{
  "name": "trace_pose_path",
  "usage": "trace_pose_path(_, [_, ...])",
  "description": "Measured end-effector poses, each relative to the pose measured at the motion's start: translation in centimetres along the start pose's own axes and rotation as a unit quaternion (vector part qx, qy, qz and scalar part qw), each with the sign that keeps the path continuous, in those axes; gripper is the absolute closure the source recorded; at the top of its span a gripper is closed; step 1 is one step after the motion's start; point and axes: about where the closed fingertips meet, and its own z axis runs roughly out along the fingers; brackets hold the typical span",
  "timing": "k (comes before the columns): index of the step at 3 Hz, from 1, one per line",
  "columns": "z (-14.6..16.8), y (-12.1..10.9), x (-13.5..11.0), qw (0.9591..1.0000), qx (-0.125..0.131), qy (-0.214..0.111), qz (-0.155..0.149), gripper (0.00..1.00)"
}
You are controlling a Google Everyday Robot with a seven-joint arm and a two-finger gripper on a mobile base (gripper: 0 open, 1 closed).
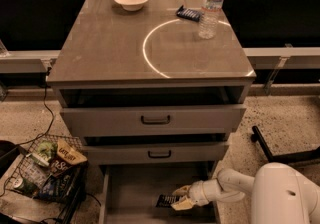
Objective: Place rxbar chocolate into bottom drawer
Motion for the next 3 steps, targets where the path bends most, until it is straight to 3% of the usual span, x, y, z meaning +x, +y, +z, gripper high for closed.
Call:
trace_pose_path(1, [0.98,-0.67,2.54,0.9997,0.009,0.005,0.02,0.97])
trace_pose_path(3, [1.33,-0.36,2.27,0.9998,0.004,0.004,0.019,0.51])
